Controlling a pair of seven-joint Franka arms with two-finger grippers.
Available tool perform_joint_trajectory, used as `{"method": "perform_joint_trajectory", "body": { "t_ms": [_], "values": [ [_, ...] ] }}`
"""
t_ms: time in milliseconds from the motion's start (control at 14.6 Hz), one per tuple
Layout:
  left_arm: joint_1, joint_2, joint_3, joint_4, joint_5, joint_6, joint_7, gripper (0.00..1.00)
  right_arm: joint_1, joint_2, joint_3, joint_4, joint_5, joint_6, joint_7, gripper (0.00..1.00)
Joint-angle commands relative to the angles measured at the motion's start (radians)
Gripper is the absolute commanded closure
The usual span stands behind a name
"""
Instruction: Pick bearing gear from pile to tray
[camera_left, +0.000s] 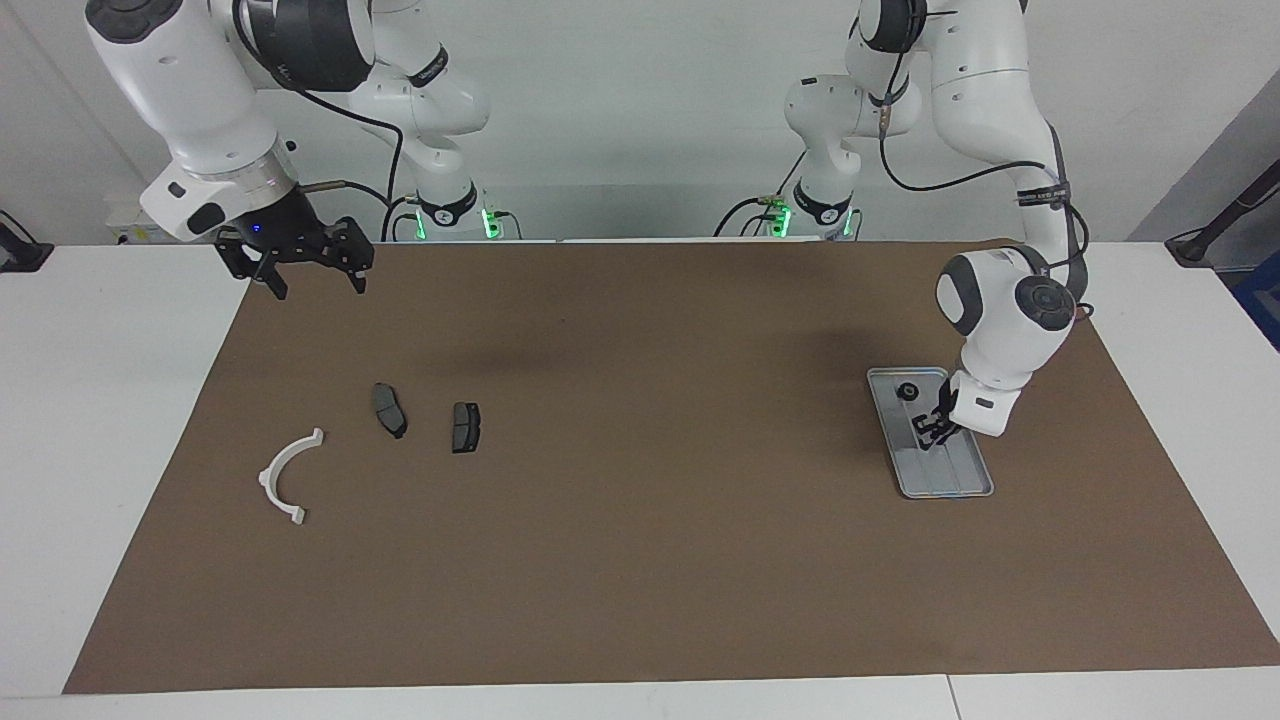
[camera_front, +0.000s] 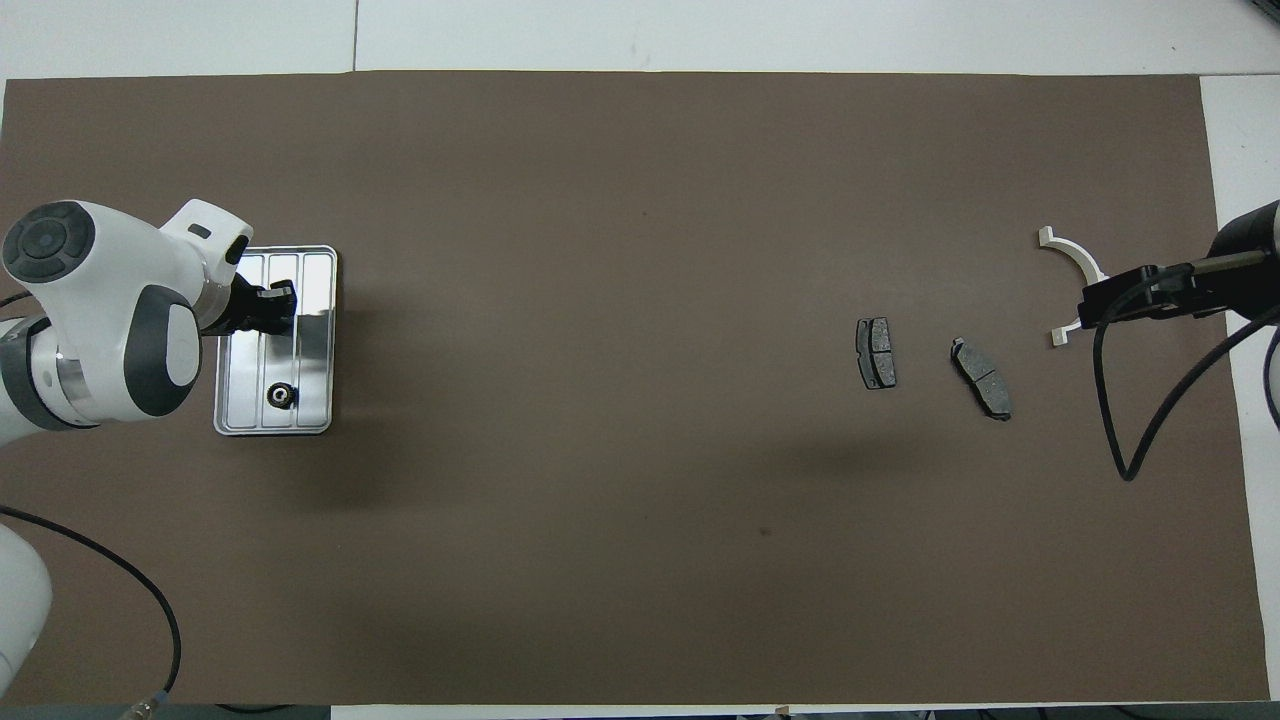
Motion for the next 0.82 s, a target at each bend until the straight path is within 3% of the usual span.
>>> {"method": "perform_joint_trajectory", "body": {
  "t_ms": [0,137,752],
  "values": [
    [0.006,-0.009,-0.005,-0.007,0.0,-0.004,0.011,0.13,-0.019,-0.033,0.006,-0.043,0.001,0.026,-0.021,0.0],
    [0.011,-0.021,-0.004,0.037,0.0,-0.082,0.011,0.0,-0.021,-0.034,0.006,-0.048,0.001,0.028,-0.023,0.0],
    [0.023,-0.258,0.001,0.157,0.001,-0.506,0.013,0.0,-0.019,-0.036,0.006,-0.049,0.001,0.029,-0.021,0.0]
  ]
}}
